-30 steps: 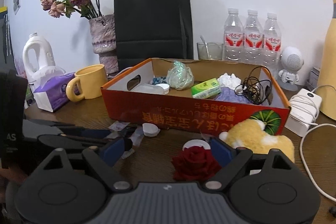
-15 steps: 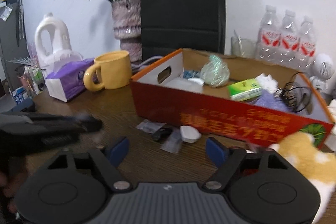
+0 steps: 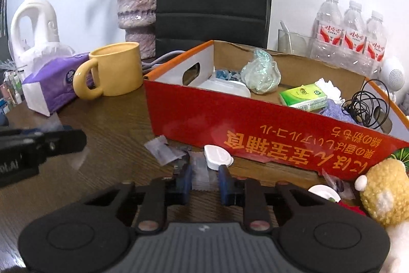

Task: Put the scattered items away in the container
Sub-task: 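Grasp a small clear wrapper with the left gripper while the right grasps another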

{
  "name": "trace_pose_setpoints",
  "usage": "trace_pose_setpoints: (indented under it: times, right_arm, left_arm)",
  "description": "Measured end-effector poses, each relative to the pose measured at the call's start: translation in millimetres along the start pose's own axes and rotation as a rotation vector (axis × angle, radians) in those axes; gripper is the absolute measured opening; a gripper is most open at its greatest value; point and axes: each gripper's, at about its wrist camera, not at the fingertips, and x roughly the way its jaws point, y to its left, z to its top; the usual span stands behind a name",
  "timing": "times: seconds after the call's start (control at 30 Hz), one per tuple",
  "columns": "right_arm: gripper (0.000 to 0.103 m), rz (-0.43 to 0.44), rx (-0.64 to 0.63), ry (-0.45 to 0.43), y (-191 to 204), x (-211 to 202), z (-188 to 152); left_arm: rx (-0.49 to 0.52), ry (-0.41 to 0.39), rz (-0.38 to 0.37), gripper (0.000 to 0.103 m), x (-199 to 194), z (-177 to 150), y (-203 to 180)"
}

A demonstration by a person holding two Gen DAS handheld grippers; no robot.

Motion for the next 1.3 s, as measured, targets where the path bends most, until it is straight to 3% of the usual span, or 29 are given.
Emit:
trace_pose_setpoints:
  times: [0.17,0.27,0.37,0.53,0.87,1.0,1.13,1.3]
  right_arm:
    - [0.02,0.014,0.005,0.028,0,-16,-8]
    - [0.02,0.063,0.071,0.028,-8,-36,-20]
    - [0.02,0.076,0.098,0.011,-11,-57,-31]
    - [0.02,0.056,0.089,-0.078,-19,-104,-41]
    - [0.02,-0.041,0.159,-0.231,-46,-192,-77]
    - [0.021,-0.025,0.193,-0.285,-50,-213,-90]
    - [0.021,-0.045,0.145,-0.266,-40,-227,-93]
    - [0.021,-0.018,0.149,-0.356,-28,-260,-108]
  left_arm:
    - [0.007,0.03,0.001,0.013,4,-3,-3]
    - [0.012,-0.014,-0.04,0.013,-7,-2,-8]
    - [0.093,-0.041,0.017,0.013,-7,-7,-21]
    - [0.073,0.011,-0.05,0.013,-17,-17,-28]
    - [0.072,-0.01,-0.137,0.013,-79,-48,-65]
    - [0.097,-0.012,-0.136,0.013,-100,-59,-77]
    - [0.054,-0.054,-0.172,0.013,-127,-67,-79]
    - [0.105,-0.078,-0.138,0.013,-151,-73,-90]
